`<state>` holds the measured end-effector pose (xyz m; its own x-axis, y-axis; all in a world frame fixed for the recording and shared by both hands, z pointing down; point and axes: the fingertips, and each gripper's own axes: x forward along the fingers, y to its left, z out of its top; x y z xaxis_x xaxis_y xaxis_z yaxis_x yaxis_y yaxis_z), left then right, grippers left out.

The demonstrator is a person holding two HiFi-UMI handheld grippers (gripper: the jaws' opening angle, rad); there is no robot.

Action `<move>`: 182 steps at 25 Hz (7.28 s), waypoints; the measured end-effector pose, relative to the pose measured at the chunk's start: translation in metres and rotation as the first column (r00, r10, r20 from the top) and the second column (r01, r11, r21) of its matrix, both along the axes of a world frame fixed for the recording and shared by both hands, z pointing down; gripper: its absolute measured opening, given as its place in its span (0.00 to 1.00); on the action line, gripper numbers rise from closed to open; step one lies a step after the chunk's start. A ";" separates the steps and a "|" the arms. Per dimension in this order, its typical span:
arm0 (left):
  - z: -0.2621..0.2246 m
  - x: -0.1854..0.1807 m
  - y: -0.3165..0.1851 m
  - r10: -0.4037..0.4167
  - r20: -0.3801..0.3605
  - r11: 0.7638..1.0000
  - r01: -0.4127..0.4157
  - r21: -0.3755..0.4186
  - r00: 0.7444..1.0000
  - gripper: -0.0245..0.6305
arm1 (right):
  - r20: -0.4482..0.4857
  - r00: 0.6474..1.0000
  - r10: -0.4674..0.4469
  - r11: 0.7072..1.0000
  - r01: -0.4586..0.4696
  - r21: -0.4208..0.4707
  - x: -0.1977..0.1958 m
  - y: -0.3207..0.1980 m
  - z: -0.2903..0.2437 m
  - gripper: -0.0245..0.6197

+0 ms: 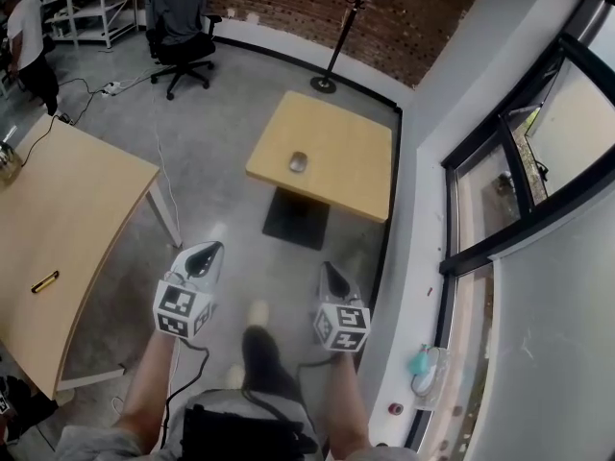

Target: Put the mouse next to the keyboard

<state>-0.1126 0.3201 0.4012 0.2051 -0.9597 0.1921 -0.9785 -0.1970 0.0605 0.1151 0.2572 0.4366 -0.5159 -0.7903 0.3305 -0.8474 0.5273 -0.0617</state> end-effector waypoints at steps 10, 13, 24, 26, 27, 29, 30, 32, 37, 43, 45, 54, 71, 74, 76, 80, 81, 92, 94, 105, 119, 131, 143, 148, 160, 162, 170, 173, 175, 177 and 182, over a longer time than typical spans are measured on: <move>0.016 -0.022 -0.109 -0.034 0.026 0.999 0.035 -0.030 0.999 0.04 | 0.020 0.999 -0.038 0.999 0.039 -0.033 -0.029 -0.117 0.029 0.06; 0.019 -0.023 -0.149 -0.025 0.034 0.999 0.027 -0.039 0.999 0.04 | 0.023 0.998 -0.050 0.998 0.051 -0.042 -0.038 -0.155 0.034 0.06; 0.034 -0.027 -0.272 -0.004 0.053 0.998 0.008 -0.060 0.999 0.04 | 0.028 0.998 -0.062 0.996 0.064 -0.068 -0.061 -0.267 0.052 0.06; 0.039 -0.029 -0.284 -0.002 0.050 0.998 0.005 -0.065 0.999 0.04 | 0.030 0.998 -0.055 0.995 0.057 -0.080 -0.059 -0.279 0.061 0.06; 0.043 -0.030 -0.290 -0.002 0.049 0.998 0.006 -0.067 0.999 0.04 | 0.029 0.998 -0.051 0.995 0.053 -0.087 -0.059 -0.285 0.065 0.06; 0.048 -0.034 -0.301 -0.005 0.051 0.997 0.009 -0.074 0.999 0.04 | 0.028 0.999 -0.045 0.994 0.047 -0.096 -0.061 -0.297 0.069 0.06; 0.051 -0.035 -0.307 -0.005 0.053 0.997 0.009 -0.076 0.999 0.04 | 0.026 0.999 -0.044 0.994 0.047 -0.099 -0.063 -0.303 0.071 0.06; 0.055 -0.039 -0.318 -0.004 0.056 0.997 0.008 -0.080 0.998 0.04 | 0.022 0.999 -0.046 0.994 0.048 -0.101 -0.066 -0.315 0.077 0.06; 0.074 -0.049 -0.346 0.014 0.068 0.996 -0.008 -0.094 0.998 0.04 | 0.016 0.999 -0.045 0.994 0.046 -0.103 -0.081 -0.340 0.090 0.06; 0.102 -0.061 -0.382 0.060 0.063 0.992 -0.053 -0.114 0.996 0.04 | 0.003 1.000 -0.029 0.993 0.030 -0.114 -0.102 -0.365 0.112 0.06; 0.113 -0.063 -0.393 0.083 0.067 0.990 -0.074 -0.121 0.994 0.04 | 0.000 1.000 -0.016 0.991 0.016 -0.130 -0.106 -0.373 0.124 0.06; 0.164 -0.066 -0.416 0.160 0.048 0.972 -0.149 -0.181 0.986 0.04 | -0.018 0.999 0.045 0.980 -0.047 -0.195 -0.116 -0.393 0.181 0.06; 0.211 -0.079 -0.437 0.179 0.030 0.956 -0.167 -0.240 0.983 0.04 | -0.095 0.992 0.087 0.942 -0.113 -0.316 -0.145 -0.456 0.259 0.49; 0.209 -0.081 -0.438 0.174 0.033 0.957 -0.161 -0.243 0.984 0.04 | -0.109 0.989 0.099 0.935 -0.130 -0.330 -0.148 -0.464 0.266 0.56; 0.213 -0.083 -0.437 0.166 0.032 0.956 -0.153 -0.249 0.986 0.04 | -0.109 0.989 0.103 0.932 -0.134 -0.336 -0.150 -0.467 0.269 0.60; 0.210 -0.086 -0.438 0.165 0.035 0.958 -0.151 -0.244 0.986 0.04 | -0.125 0.987 0.104 0.931 -0.141 -0.338 -0.154 -0.469 0.274 0.63; 0.210 -0.086 -0.438 0.164 0.034 0.958 -0.151 -0.245 0.986 0.04 | -0.138 0.985 0.103 0.930 -0.144 -0.337 -0.154 -0.470 0.276 0.63; 0.220 -0.095 -0.437 0.153 0.028 0.957 -0.142 -0.253 0.988 0.04 | -0.224 0.970 0.097 0.918 -0.174 -0.355 -0.158 -0.469 0.288 0.58; 0.219 -0.094 -0.437 0.153 0.026 0.957 -0.141 -0.254 0.988 0.04 | -0.237 0.967 0.097 0.917 -0.179 -0.356 -0.157 -0.468 0.290 0.56; 0.218 -0.096 -0.435 0.149 0.023 0.956 -0.138 -0.258 0.989 0.04 | -0.234 0.965 0.121 0.914 -0.201 -0.353 -0.152 -0.469 0.286 0.54; 0.202 -0.082 -0.438 0.157 0.024 0.960 -0.147 -0.237 0.987 0.04 | -0.201 0.969 0.141 0.935 -0.197 -0.294 -0.129 -0.474 0.249 0.53; 0.191 -0.051 -0.443 0.201 0.022 0.956 -0.191 -0.223 0.979 0.04 | -0.218 0.955 0.199 0.927 -0.256 -0.275 -0.072 -0.475 0.228 0.53; 0.186 0.009 -0.452 0.288 0.016 0.936 -0.277 -0.217 0.958 0.04 | -0.223 0.929 0.294 0.895 -0.350 -0.278 0.002 -0.467 0.222 0.53; 0.187 0.030 -0.456 0.316 0.017 0.928 -0.306 -0.214 0.949 0.04 | -0.233 0.915 0.329 0.879 -0.387 -0.280 0.031 -0.465 0.224 0.53; 0.193 0.068 -0.460 0.368 0.018 0.906 -0.354 -0.230 0.930 0.04 | -0.245 0.886 0.394 0.848 -0.454 -0.276 0.089 -0.461 0.231 0.53; 0.194 0.073 -0.459 0.375 0.019 0.903 -0.360 -0.233 0.927 0.04 | -0.248 0.883 0.398 0.844 -0.459 -0.277 0.097 -0.460 0.233 0.53; 0.200 0.088 -0.456 0.392 0.019 0.892 -0.375 -0.252 0.920 0.04 | -0.268 0.873 0.407 0.831 -0.476 -0.287 0.122 -0.459 0.244 0.53; 0.200 0.090 -0.455 0.395 0.027 0.891 -0.376 -0.254 0.918 0.04 | -0.277 0.870 0.408 0.826 -0.481 -0.295 0.130 -0.456 0.250 0.53; 0.204 0.092 -0.452 0.397 0.025 0.887 -0.376 -0.269 0.918 0.04 | -0.278 0.869 0.409 0.823 -0.483 -0.298 0.135 -0.454 0.253 0.53; 0.205 0.094 -0.452 0.394 0.024 0.888 -0.374 -0.268 0.919 0.04 | -0.282 0.867 0.410 0.822 -0.486 -0.298 0.139 -0.453 0.256 0.53; 0.207 0.098 -0.453 0.390 0.027 0.891 -0.370 -0.262 0.920 0.04 | -0.280 0.867 0.413 0.816 -0.489 -0.308 0.143 -0.451 0.264 0.53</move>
<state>-0.0147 -0.1327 0.6079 0.5198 -0.7307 0.4425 -0.8353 -0.5433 0.0839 0.2585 -0.1940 0.7002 -0.0274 -0.7247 0.6885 -0.9983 0.0552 0.0184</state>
